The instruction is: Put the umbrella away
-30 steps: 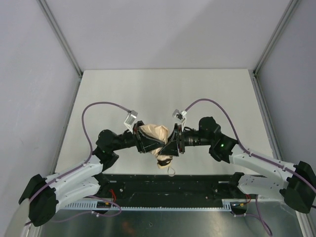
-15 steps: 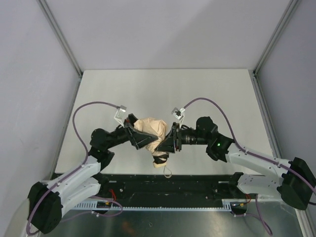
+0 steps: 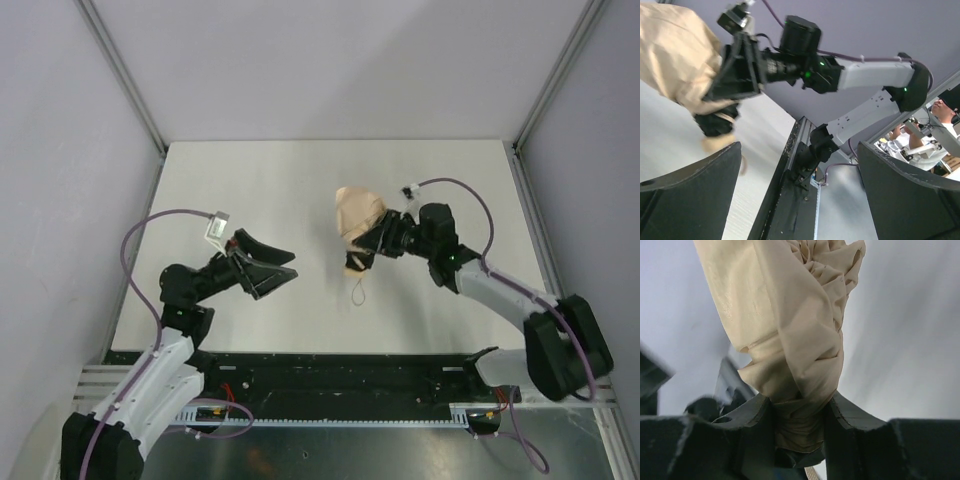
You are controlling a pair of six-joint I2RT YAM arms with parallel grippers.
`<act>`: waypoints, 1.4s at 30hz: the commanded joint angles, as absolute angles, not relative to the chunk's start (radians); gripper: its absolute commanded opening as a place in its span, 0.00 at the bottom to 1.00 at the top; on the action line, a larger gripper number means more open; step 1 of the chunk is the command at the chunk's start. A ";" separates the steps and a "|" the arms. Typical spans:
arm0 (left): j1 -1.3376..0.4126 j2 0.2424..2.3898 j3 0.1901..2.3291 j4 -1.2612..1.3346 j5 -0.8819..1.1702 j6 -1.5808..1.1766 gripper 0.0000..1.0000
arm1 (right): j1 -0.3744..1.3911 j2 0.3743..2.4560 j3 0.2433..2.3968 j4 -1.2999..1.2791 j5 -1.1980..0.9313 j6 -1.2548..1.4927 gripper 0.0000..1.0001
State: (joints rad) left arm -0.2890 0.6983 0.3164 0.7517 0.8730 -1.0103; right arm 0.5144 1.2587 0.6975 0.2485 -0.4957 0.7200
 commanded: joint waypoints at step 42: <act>-0.261 0.573 0.466 0.437 0.976 -0.969 0.99 | 0.268 1.443 1.139 -0.381 0.082 0.451 0.99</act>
